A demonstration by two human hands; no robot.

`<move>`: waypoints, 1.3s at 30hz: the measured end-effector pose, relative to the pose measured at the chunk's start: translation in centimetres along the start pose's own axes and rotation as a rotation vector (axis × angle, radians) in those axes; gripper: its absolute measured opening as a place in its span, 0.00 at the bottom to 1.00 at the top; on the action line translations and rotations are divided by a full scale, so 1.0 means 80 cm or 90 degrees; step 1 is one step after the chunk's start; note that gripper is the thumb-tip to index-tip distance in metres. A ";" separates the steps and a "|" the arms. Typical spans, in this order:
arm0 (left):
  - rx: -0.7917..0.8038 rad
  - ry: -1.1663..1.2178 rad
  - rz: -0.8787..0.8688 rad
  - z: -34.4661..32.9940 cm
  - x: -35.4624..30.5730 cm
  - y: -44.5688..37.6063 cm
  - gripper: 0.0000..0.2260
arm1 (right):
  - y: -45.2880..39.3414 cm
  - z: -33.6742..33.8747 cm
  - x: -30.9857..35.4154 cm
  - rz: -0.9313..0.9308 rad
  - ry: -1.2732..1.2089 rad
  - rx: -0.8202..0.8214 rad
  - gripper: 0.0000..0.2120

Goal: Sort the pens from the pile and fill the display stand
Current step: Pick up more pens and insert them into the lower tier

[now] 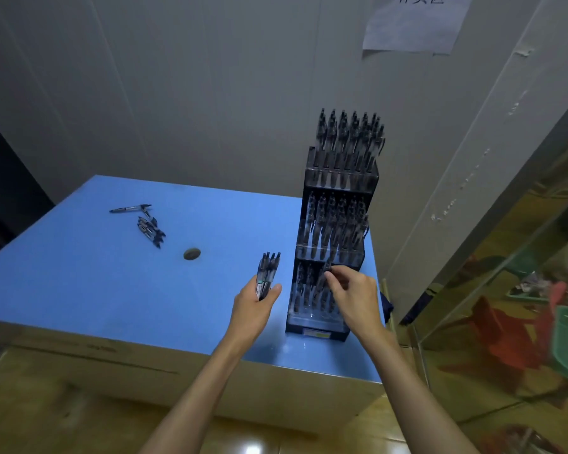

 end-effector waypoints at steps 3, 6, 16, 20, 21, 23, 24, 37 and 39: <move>0.004 -0.010 -0.013 0.004 0.000 0.001 0.13 | -0.001 -0.004 0.002 0.021 0.005 0.010 0.08; 0.014 -0.010 -0.016 0.007 -0.001 0.001 0.13 | 0.000 -0.009 0.002 0.023 0.006 0.024 0.07; 0.034 0.005 -0.047 0.015 -0.014 0.011 0.11 | 0.021 -0.040 -0.012 0.004 0.087 0.136 0.08; 0.058 -0.001 -0.025 0.017 -0.010 0.011 0.13 | 0.027 -0.048 -0.021 -0.024 0.121 0.159 0.12; 0.068 0.006 -0.007 0.017 -0.010 0.013 0.14 | 0.026 -0.047 -0.021 -0.026 0.119 0.161 0.12; 0.085 0.022 0.022 0.015 -0.009 0.017 0.15 | 0.024 -0.043 -0.021 -0.029 0.110 0.163 0.10; 0.090 0.030 0.031 0.015 -0.009 0.019 0.15 | 0.022 -0.039 -0.020 -0.035 0.103 0.159 0.08; 0.089 0.104 -0.032 -0.014 -0.031 0.035 0.05 | 0.007 0.002 0.039 -0.123 -0.135 0.127 0.10; 0.081 0.106 -0.040 -0.017 -0.033 0.037 0.04 | 0.006 0.001 0.037 -0.162 -0.146 0.120 0.10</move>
Point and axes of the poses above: each hand's wrist, its own y-axis away from the middle knuckle, its own z-axis out of the back of the hand, x = y × z, the point moved 2 cm from there along -y, towards the middle knuckle, and after that the axes turned 15 degrees about -x, right-handed, at the moved point
